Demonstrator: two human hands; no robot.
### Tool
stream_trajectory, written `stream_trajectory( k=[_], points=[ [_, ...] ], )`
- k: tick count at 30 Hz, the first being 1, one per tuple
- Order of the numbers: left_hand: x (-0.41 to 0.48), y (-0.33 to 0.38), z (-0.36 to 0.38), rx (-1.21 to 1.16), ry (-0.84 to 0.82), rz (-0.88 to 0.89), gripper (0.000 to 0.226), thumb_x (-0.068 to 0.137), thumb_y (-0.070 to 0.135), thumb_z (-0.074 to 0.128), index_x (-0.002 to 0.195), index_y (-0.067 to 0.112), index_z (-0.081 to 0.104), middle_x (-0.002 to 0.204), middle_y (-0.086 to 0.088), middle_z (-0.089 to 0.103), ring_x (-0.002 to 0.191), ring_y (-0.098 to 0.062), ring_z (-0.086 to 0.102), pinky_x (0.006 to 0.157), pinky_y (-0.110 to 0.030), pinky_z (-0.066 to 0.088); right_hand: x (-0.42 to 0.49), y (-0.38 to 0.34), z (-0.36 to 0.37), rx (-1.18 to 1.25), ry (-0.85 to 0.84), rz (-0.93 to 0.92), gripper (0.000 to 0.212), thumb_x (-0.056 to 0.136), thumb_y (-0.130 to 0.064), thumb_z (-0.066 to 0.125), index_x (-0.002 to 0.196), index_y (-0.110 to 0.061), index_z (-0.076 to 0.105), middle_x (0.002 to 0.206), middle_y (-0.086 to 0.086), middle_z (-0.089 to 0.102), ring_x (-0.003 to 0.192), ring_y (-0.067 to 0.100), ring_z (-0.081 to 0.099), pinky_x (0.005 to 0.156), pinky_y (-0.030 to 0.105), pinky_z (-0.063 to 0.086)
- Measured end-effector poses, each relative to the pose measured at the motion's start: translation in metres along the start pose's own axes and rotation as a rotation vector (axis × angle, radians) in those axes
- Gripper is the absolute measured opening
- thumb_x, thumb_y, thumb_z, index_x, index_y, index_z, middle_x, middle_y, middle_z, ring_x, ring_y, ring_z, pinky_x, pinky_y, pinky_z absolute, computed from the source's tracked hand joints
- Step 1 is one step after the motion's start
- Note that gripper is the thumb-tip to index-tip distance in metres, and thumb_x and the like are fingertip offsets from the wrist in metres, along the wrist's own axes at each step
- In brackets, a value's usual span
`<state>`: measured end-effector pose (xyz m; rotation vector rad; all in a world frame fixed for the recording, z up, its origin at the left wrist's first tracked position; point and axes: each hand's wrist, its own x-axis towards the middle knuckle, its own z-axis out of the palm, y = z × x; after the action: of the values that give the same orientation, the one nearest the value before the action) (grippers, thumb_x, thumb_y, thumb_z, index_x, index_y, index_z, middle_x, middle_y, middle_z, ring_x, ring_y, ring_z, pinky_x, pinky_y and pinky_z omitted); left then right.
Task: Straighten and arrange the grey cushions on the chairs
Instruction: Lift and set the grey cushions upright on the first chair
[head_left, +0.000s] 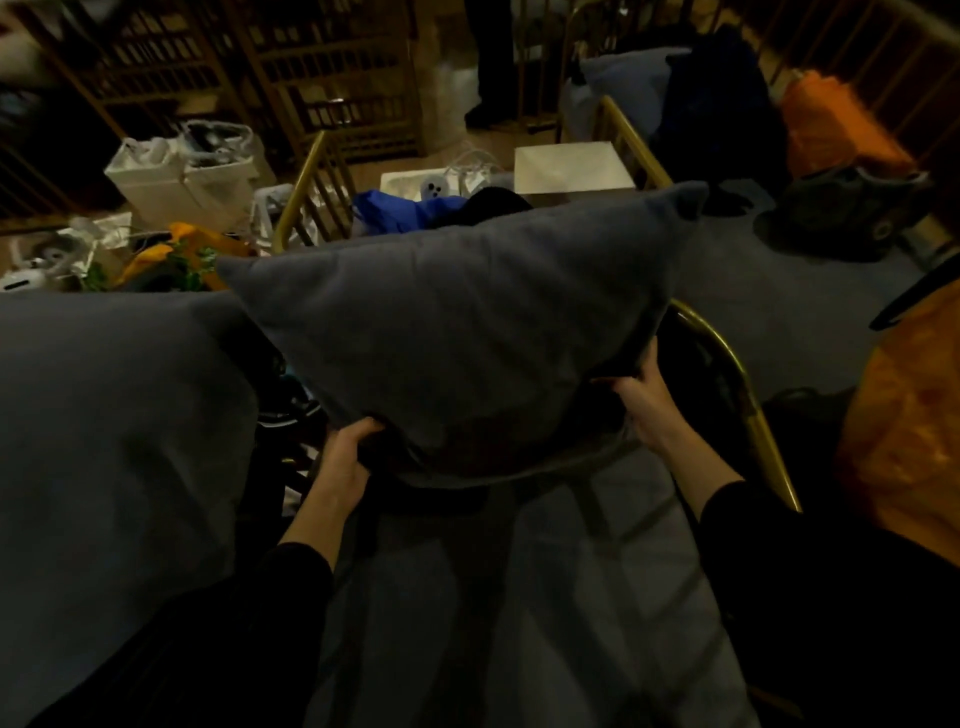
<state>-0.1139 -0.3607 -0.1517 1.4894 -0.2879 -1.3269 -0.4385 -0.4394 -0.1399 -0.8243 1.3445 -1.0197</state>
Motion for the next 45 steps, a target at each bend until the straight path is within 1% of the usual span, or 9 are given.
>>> stream_trajectory(
  k=[3, 7, 12, 22, 27, 33, 37, 41, 45],
  points=[
    [0.005, -0.011, 0.004, -0.043, -0.001, -0.031, 0.027, 0.086, 0.015, 0.064, 0.113, 0.015, 0.066, 0.114, -0.002, 0.069, 0.114, -0.025, 0.062, 0.092, -0.037, 0.05, 0.007, 0.01, 0.0, 0.013, -0.005, 0.014, 0.094, 0.068, -0.016, 0.077, 0.14, -0.049, 0.027, 0.139, -0.005, 0.047, 0.13, 0.025, 0.044, 0.108, 0.05, 0.04],
    [0.01, -0.002, 0.009, -0.119, -0.023, 0.041, 0.08, 0.066, 0.045, 0.078, 0.138, 0.023, 0.05, 0.124, 0.006, 0.064, 0.118, -0.018, 0.059, 0.105, -0.039, 0.044, 0.008, 0.006, 0.002, 0.041, 0.011, -0.034, 0.073, 0.075, -0.027, 0.077, 0.134, -0.044, 0.037, 0.129, -0.013, 0.053, 0.125, 0.017, 0.05, 0.109, 0.043, 0.041],
    [0.019, 0.002, 0.019, -0.047, 0.163, 0.074, 0.111, 0.047, 0.06, 0.086, 0.142, 0.022, 0.045, 0.143, -0.002, 0.055, 0.127, -0.023, 0.054, 0.108, -0.044, 0.043, 0.012, 0.008, 0.009, 0.01, 0.044, -0.019, 0.07, 0.085, -0.034, 0.069, 0.144, -0.036, 0.03, 0.134, -0.01, 0.049, 0.127, 0.016, 0.046, 0.108, 0.035, 0.038],
    [0.004, 0.003, 0.036, 0.234, 0.477, 0.089, 0.078, 0.081, 0.05, 0.069, 0.14, 0.007, 0.044, 0.143, -0.014, 0.052, 0.13, -0.033, 0.051, 0.108, -0.04, 0.043, -0.011, 0.0, 0.025, -0.235, 0.198, 0.052, 0.072, 0.092, -0.044, 0.057, 0.152, -0.03, 0.019, 0.153, 0.005, 0.038, 0.139, 0.029, 0.038, 0.112, 0.04, 0.033],
    [-0.037, 0.007, 0.035, 0.338, 0.383, -0.031, 0.053, 0.089, 0.031, 0.062, 0.132, 0.004, 0.048, 0.136, -0.017, 0.055, 0.119, -0.037, 0.056, 0.101, -0.047, 0.049, -0.063, 0.0, 0.055, -0.274, 0.366, 0.175, 0.062, 0.096, -0.029, 0.054, 0.149, -0.01, 0.029, 0.149, 0.014, 0.042, 0.135, 0.033, 0.042, 0.11, 0.041, 0.036],
    [-0.091, 0.065, -0.01, 0.591, 0.216, 0.262, 0.036, 0.083, 0.02, 0.064, 0.117, 0.009, 0.065, 0.107, -0.01, 0.071, 0.104, -0.028, 0.066, 0.095, -0.044, 0.053, -0.131, 0.008, 0.138, -0.36, 0.141, 0.235, 0.05, 0.095, -0.019, 0.055, 0.14, -0.002, 0.04, 0.14, 0.018, 0.049, 0.127, 0.035, 0.049, 0.102, 0.038, 0.042],
    [-0.119, 0.127, -0.08, 0.853, 0.261, 0.612, 0.026, 0.087, 0.011, 0.062, 0.112, 0.008, 0.068, 0.097, -0.001, 0.068, 0.094, -0.014, 0.064, 0.082, -0.025, 0.048, -0.17, 0.002, 0.217, -0.422, -0.097, 0.189, 0.05, 0.097, -0.028, 0.053, 0.14, -0.006, 0.041, 0.135, 0.015, 0.053, 0.121, 0.031, 0.054, 0.086, 0.028, 0.042],
    [-0.109, 0.178, -0.183, 1.147, 0.317, 0.811, 0.028, 0.084, 0.006, 0.062, 0.111, 0.002, 0.067, 0.109, -0.017, 0.066, 0.107, -0.032, 0.059, 0.092, -0.033, 0.042, -0.2, -0.005, 0.301, -0.43, -0.247, 0.119, 0.059, 0.094, -0.038, 0.055, 0.142, -0.007, 0.037, 0.133, 0.01, 0.053, 0.114, 0.023, 0.056, 0.075, 0.016, 0.042],
    [-0.082, 0.221, -0.282, 1.35, 0.353, 0.695, 0.047, 0.09, 0.039, 0.059, 0.129, 0.015, 0.053, 0.137, -0.012, 0.052, 0.131, -0.035, 0.045, 0.113, -0.054, 0.027, -0.222, 0.002, 0.371, -0.368, -0.298, 0.113, 0.092, 0.082, -0.052, 0.066, 0.151, -0.015, 0.019, 0.152, 0.009, 0.037, 0.135, 0.029, 0.042, 0.107, 0.034, 0.04]
  ],
)
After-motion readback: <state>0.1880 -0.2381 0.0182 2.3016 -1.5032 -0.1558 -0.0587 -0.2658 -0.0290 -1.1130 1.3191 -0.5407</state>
